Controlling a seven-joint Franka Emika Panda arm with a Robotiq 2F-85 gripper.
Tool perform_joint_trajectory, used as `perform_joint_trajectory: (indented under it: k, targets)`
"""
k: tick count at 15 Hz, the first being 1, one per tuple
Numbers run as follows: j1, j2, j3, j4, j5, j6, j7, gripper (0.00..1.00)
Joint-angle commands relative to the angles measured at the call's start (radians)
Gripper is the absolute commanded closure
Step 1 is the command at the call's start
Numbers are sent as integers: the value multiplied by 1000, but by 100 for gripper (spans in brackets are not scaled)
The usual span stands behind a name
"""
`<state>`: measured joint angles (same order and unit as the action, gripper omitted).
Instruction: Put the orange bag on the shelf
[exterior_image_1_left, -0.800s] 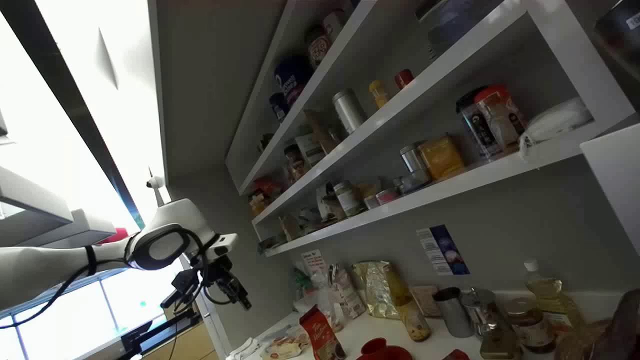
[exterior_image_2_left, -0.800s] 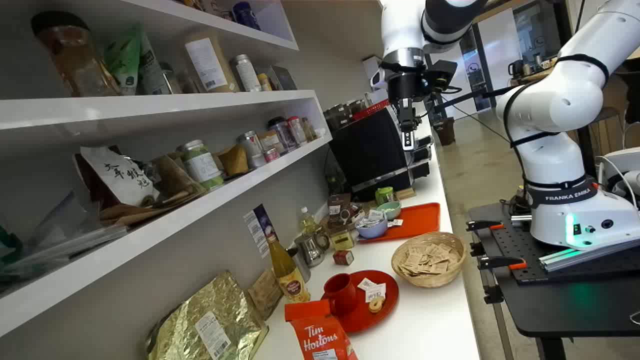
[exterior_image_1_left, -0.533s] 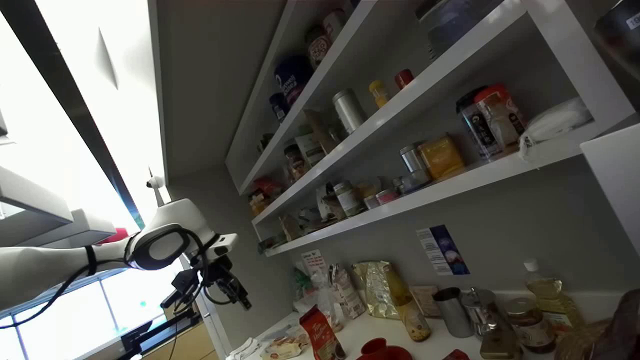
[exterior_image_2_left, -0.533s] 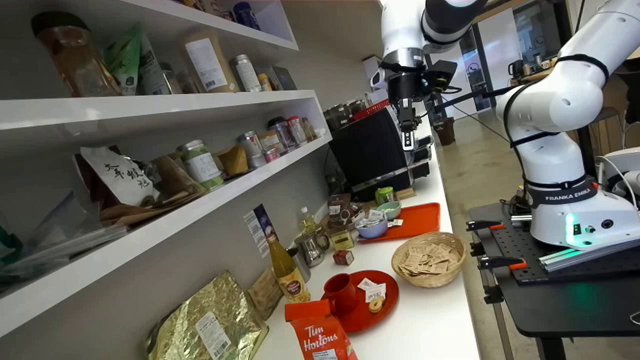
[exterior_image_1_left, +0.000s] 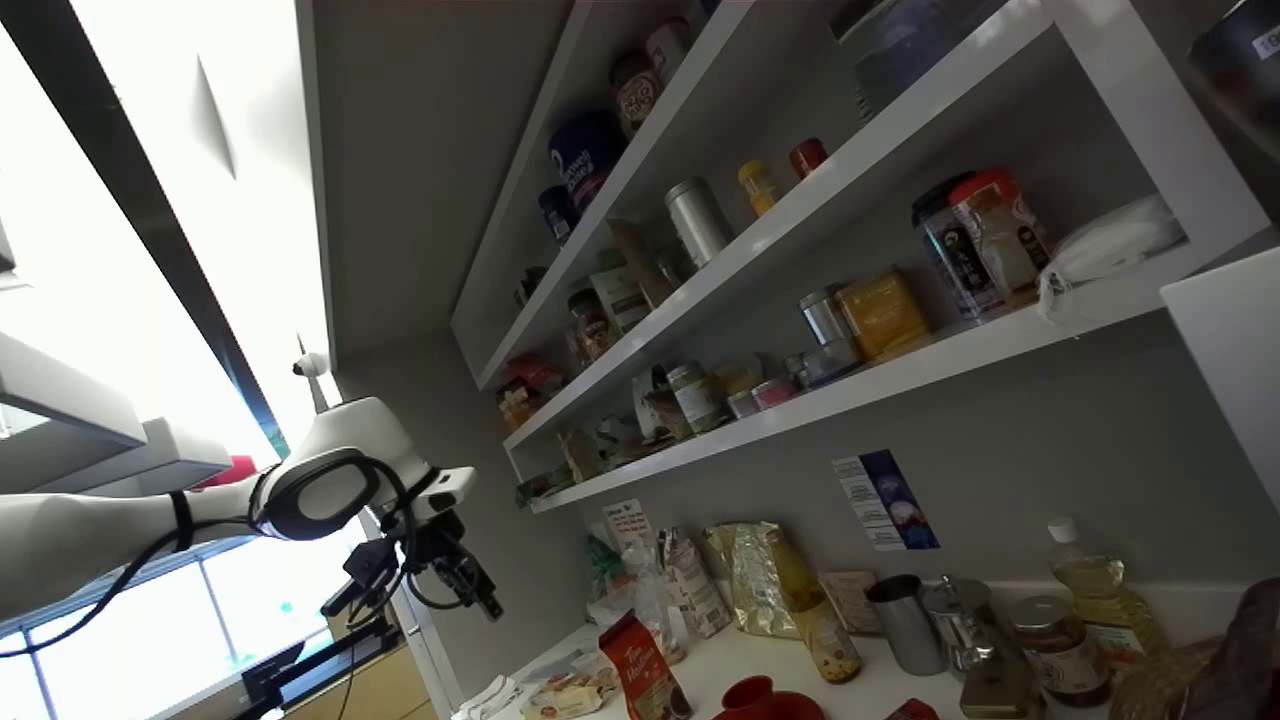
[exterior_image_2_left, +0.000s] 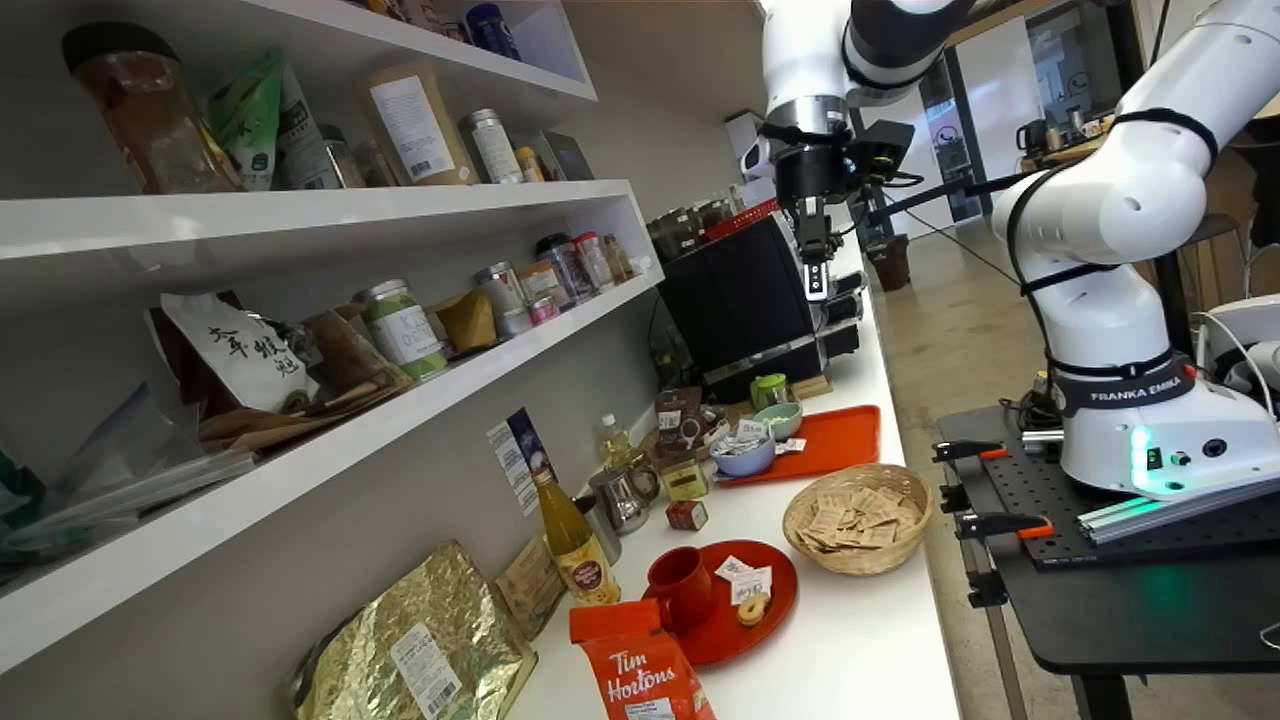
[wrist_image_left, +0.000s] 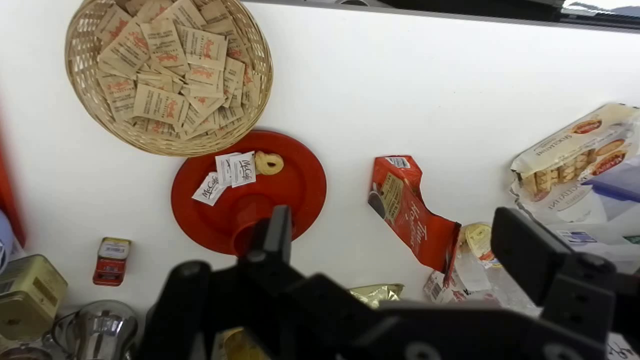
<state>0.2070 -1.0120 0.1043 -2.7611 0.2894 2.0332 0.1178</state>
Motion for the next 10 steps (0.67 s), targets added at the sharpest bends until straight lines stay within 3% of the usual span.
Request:
perform_joint_trajectory:
  k: [1, 10]
  targets:
    - [-11, 0, 7, 3, 8, -6, -7, 0]
    - [53, 177, 0, -2, 102, 163, -59, 0]
